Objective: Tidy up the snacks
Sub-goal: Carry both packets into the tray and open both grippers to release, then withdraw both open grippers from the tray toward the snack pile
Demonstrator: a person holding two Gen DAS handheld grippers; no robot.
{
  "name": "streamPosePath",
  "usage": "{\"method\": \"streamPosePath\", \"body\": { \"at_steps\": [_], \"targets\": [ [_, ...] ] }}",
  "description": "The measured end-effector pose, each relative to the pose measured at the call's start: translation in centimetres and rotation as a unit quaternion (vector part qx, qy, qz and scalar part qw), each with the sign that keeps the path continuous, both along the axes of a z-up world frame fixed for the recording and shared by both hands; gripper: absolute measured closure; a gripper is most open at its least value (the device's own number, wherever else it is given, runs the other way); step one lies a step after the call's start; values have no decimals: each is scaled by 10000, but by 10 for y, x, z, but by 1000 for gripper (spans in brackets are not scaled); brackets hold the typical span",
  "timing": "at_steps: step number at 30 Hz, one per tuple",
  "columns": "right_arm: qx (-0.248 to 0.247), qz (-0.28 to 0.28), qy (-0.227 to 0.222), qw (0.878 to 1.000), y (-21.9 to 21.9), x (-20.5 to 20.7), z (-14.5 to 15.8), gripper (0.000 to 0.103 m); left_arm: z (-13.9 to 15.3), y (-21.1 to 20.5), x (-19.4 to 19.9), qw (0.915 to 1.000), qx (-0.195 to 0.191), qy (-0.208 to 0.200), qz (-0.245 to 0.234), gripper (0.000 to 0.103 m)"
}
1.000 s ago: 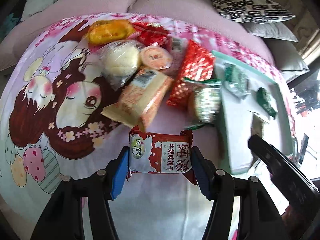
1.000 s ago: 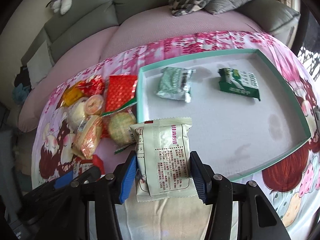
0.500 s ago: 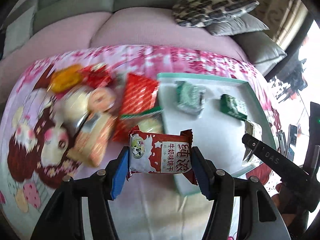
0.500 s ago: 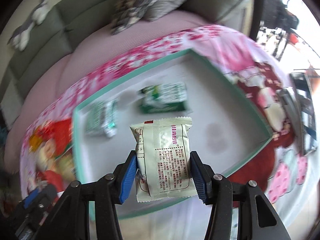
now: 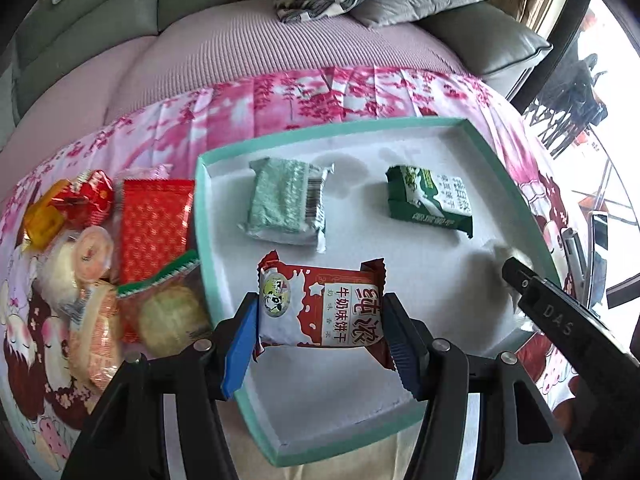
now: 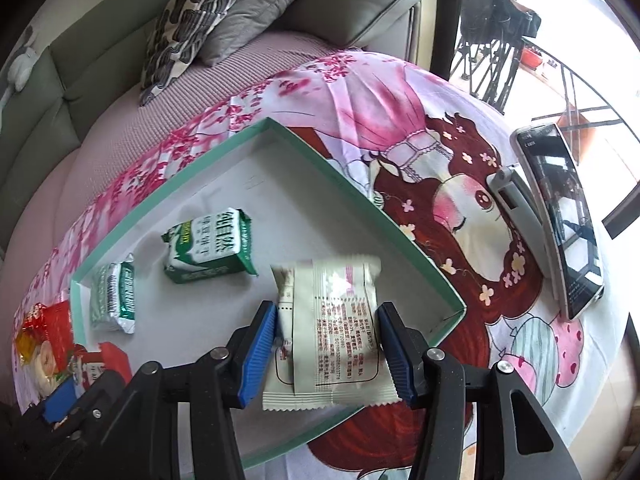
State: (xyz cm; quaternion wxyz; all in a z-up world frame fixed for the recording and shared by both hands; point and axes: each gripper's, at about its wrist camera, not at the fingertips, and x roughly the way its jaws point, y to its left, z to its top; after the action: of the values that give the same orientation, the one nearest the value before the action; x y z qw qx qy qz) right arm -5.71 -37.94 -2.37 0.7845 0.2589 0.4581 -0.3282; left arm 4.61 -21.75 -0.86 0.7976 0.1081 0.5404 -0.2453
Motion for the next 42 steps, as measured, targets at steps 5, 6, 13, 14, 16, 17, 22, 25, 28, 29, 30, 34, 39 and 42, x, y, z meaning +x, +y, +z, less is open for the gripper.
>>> {"method": "streamPosePath", "body": {
  "at_steps": [5,6,13,14,16,17,22,25,28,29,30,34,39,42],
  "targets": [
    [-35,57,65,10000,3,1,-1,48,-9,1,-3,9999,24,160,16,39],
    [-33,69,73,9999,4,2,-1,48,-8,2,-3,9999,16,149,29,39],
    [68,277,-12,9996,11,3,1,31,6,15,-6,9998,-56,1,167,25],
    [76,320,-42,9994,12,4,2,27,8,19,-6,9997,-60,-13,221,24],
    [103,407,-120,9990,16,4,4,21,11,26,-4,9993,-45,-69,356,23],
    [117,444,-156,9988,18,4,6,21,13,30,-3,9990,-35,-124,439,21],
    [93,557,-217,9982,26,4,9,11,19,52,4,9952,76,-403,886,19],
    [95,631,-247,9977,30,5,10,11,20,61,8,9926,144,-551,1072,16],
    [79,741,-252,9969,36,5,12,0,19,72,13,9889,218,-654,1320,11],
    [73,784,-263,9965,38,5,13,0,19,74,14,9879,236,-666,1378,11],
    [77,821,-281,9962,40,5,13,0,18,77,15,9874,237,-672,1413,11],
    [62,937,-309,9951,45,8,15,0,18,82,17,9870,242,-688,1429,10],
    [52,997,-351,9944,48,9,16,0,20,86,16,9866,187,-683,1469,10],
    [77,1012,-447,9938,49,8,19,0,27,97,18,9861,-288,-517,1551,10]
  ]
}}
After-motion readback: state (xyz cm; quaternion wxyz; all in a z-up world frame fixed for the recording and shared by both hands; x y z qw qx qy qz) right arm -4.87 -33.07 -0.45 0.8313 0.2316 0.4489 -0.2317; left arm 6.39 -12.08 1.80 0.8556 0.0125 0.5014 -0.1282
